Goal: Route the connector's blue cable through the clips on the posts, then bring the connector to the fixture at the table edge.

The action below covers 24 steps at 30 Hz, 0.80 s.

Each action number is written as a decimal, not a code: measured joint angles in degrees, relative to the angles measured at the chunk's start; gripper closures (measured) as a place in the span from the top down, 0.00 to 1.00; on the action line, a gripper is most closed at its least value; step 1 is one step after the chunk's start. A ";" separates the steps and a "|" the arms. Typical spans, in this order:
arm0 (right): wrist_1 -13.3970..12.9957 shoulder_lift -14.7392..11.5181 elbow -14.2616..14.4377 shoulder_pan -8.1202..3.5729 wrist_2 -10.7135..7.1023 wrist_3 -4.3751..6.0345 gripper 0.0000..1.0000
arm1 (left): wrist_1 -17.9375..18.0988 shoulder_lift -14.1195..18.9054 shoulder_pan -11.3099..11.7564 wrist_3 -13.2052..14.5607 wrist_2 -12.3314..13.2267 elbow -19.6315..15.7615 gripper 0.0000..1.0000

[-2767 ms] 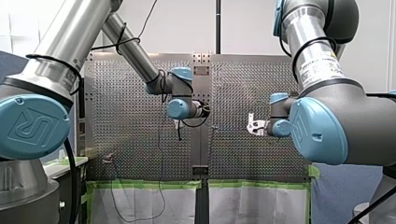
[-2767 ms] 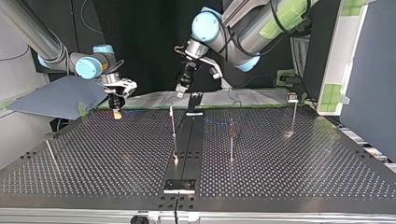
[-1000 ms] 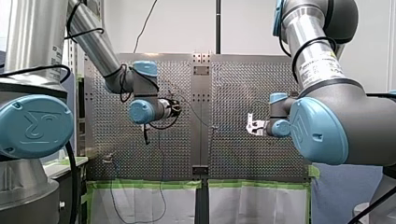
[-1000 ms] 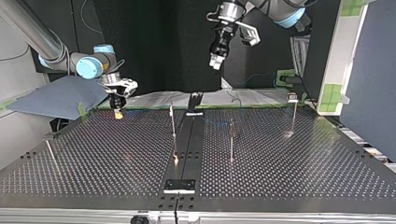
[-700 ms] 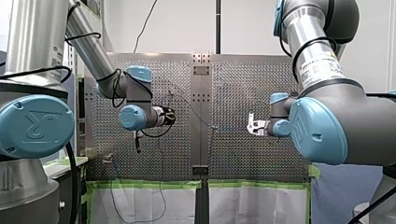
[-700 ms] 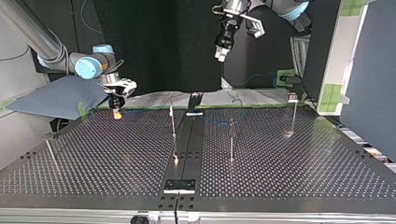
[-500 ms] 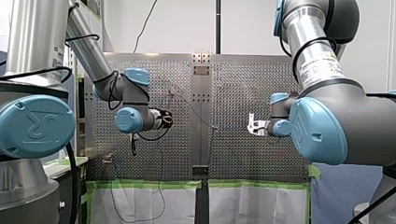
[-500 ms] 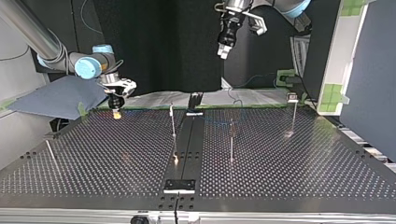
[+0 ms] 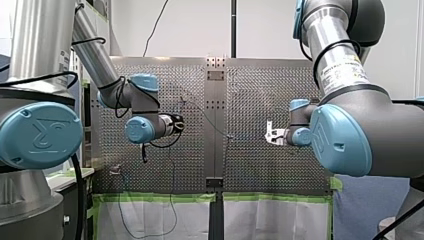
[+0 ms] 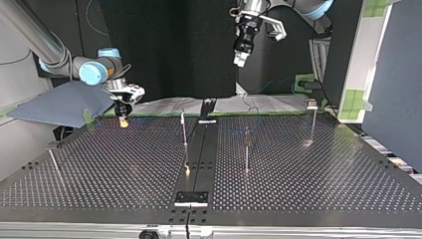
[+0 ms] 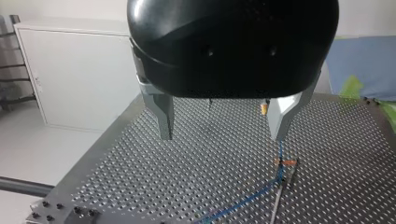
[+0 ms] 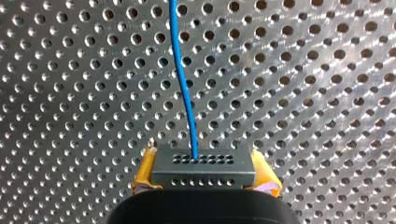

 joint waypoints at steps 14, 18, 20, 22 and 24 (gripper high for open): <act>6.87 -6.02 -0.71 -0.57 6.77 0.48 0.00 | -3.55 0.02 0.80 2.39 -3.93 -0.57 1.00; 8.89 -8.04 -0.71 -0.57 8.08 0.69 0.00 | -3.59 0.02 0.96 2.50 -3.97 -0.63 1.00; 9.77 -9.09 -0.72 -0.58 8.62 0.85 0.00 | -3.63 0.02 1.04 2.56 -3.97 -0.66 1.00; 10.24 -10.05 -0.72 -0.66 9.18 0.94 0.00 | -3.66 0.02 1.11 2.62 -3.96 -0.67 1.00; 10.37 -10.94 -0.72 -0.77 9.86 0.98 0.00 | -3.70 0.02 1.19 2.79 -3.93 -0.70 1.00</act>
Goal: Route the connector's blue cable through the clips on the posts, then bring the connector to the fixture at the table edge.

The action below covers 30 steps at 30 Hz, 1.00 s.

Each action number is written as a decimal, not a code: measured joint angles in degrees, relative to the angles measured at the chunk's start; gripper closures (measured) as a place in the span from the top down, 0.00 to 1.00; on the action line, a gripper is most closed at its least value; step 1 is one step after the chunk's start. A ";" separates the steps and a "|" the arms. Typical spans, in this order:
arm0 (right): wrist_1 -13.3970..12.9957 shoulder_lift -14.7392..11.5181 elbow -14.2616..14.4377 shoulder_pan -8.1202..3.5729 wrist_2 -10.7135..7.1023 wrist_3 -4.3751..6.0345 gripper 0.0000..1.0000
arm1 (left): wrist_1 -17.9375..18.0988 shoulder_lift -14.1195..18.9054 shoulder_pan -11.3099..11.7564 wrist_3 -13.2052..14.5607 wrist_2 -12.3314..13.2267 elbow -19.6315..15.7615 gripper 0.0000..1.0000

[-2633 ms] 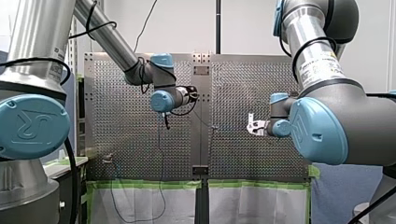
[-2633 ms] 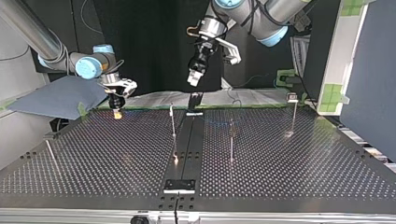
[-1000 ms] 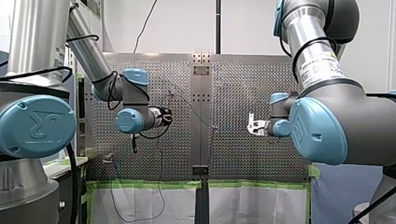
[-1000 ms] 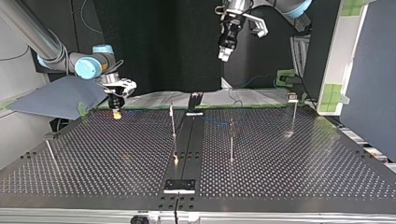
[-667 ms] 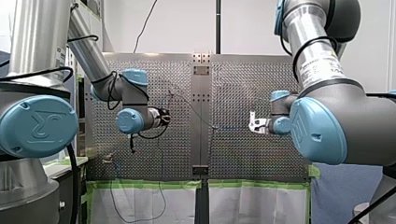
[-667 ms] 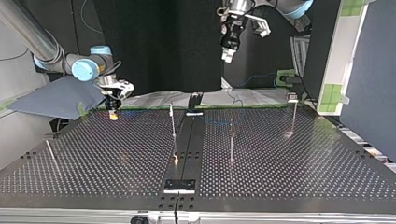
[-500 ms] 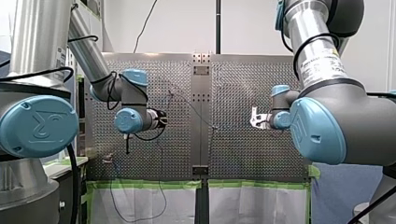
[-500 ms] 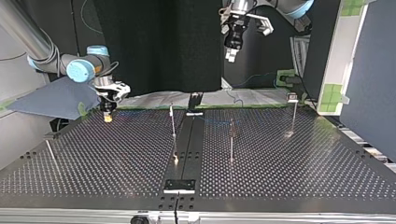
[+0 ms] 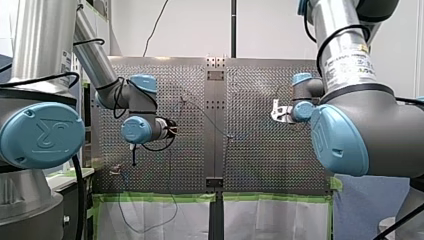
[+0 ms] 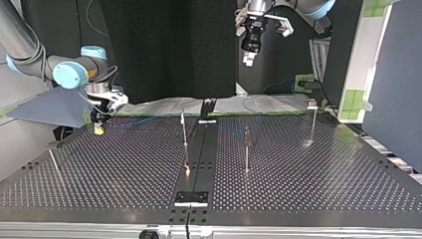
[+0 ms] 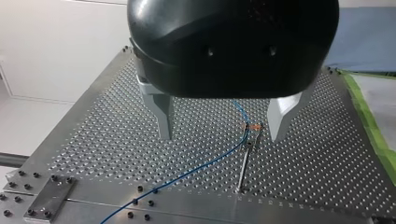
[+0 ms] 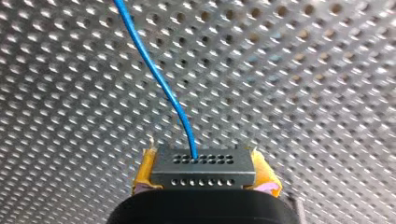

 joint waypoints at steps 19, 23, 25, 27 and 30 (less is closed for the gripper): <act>5.73 -9.57 -3.27 -3.77 2.65 -1.42 0.00 | -0.18 0.00 0.83 0.33 0.31 0.01 1.00; 6.48 -11.42 -3.45 -5.00 1.71 -1.76 0.00 | -0.28 0.00 1.00 0.33 0.51 0.00 1.00; 6.85 -11.69 -3.58 -5.63 1.00 -1.93 0.00 | -0.41 0.00 1.12 0.33 0.54 0.01 1.00; 6.83 -11.35 -3.64 -6.07 0.49 -2.05 0.00 | -0.49 0.00 1.22 0.33 0.55 0.01 1.00; 6.27 -10.21 -3.68 -6.71 -0.20 -2.14 0.00 | -0.66 0.00 1.31 0.33 0.56 0.00 1.00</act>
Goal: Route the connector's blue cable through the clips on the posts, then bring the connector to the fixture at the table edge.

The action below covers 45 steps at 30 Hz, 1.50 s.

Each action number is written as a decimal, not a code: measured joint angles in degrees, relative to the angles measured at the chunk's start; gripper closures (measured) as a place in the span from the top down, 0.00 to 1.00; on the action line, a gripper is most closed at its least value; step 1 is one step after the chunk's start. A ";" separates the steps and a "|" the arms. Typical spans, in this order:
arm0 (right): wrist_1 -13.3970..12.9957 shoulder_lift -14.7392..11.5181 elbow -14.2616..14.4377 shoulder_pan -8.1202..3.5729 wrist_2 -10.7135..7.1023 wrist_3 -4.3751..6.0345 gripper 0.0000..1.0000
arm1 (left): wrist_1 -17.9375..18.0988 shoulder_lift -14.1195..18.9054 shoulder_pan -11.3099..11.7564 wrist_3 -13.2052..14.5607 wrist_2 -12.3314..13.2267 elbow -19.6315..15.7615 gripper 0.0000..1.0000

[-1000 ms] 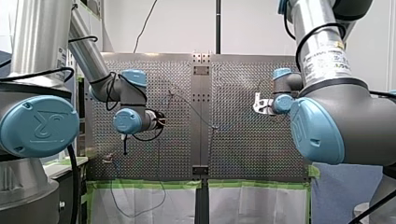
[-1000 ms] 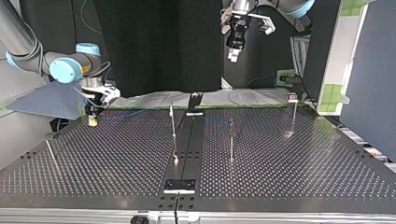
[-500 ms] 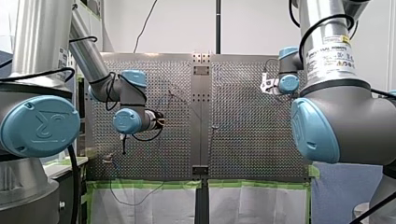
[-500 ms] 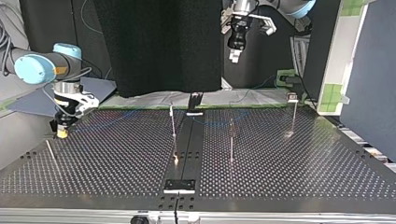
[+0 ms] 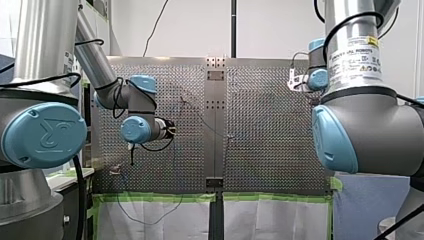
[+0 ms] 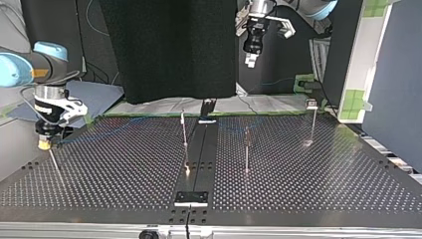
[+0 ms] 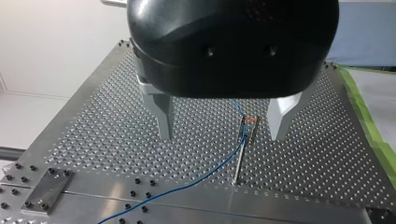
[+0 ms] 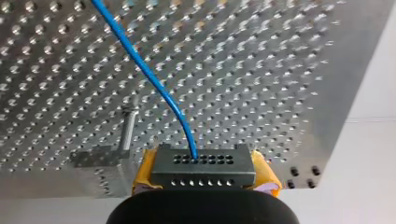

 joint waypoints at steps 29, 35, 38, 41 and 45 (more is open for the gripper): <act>-0.03 3.14 -0.36 -7.53 -13.60 -0.92 0.00 | -1.40 -0.01 0.23 1.72 -0.43 -0.03 1.00; -0.56 4.98 -0.54 -8.69 -16.25 -2.50 0.00 | -1.48 -0.02 0.22 1.99 -0.44 -0.02 1.00; -1.00 5.50 -0.78 -9.10 -17.76 -2.88 0.00 | -1.52 -0.02 0.21 2.13 -0.44 -0.02 1.00; -1.21 5.68 -1.03 -9.40 -19.24 -2.92 0.00 | -1.59 -0.02 0.21 2.21 -0.44 -0.02 1.00; -1.22 5.79 -1.26 -9.64 -20.33 -2.93 0.00 | -1.80 -0.07 0.21 2.40 -0.63 -0.02 1.00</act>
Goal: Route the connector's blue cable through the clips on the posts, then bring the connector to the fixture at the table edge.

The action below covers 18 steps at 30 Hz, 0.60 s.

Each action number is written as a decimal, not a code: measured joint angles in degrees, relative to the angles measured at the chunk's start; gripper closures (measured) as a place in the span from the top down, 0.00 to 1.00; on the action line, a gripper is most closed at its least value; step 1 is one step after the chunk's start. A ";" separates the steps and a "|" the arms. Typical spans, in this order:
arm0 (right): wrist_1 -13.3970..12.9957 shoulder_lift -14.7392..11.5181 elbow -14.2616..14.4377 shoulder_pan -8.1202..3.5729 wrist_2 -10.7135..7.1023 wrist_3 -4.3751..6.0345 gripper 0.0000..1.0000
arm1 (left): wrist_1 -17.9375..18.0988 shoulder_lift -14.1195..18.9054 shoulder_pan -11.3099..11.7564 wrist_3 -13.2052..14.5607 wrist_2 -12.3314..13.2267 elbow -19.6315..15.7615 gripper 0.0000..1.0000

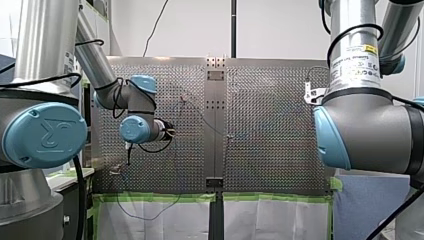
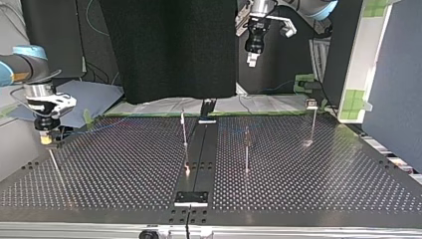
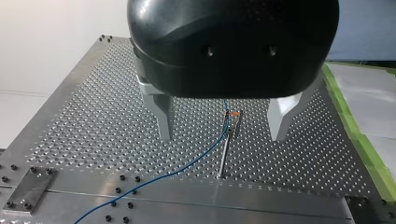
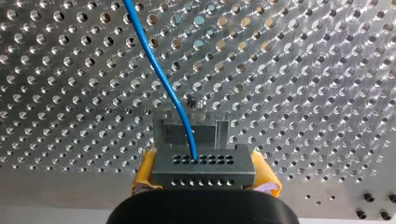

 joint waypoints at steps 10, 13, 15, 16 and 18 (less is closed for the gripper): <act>0.63 0.44 -0.41 -1.30 -1.65 -0.09 0.00 | -0.39 0.00 -0.44 0.80 -1.41 0.00 1.00; 0.70 0.51 -0.42 -1.44 -1.66 -0.09 0.00 | -0.43 -0.01 -0.55 0.83 -1.52 -0.01 1.00; 0.75 0.55 -0.42 -1.47 -1.68 -0.13 0.00 | -0.44 0.01 -0.59 0.84 -1.54 -0.01 1.00; 0.79 0.59 -0.43 -1.48 -1.69 -0.17 0.00 | -0.44 0.01 -0.59 0.84 -1.55 0.00 1.00; 0.80 0.64 -0.43 -1.47 -1.71 -0.21 0.00 | -0.44 0.00 -0.59 0.85 -1.55 0.00 1.00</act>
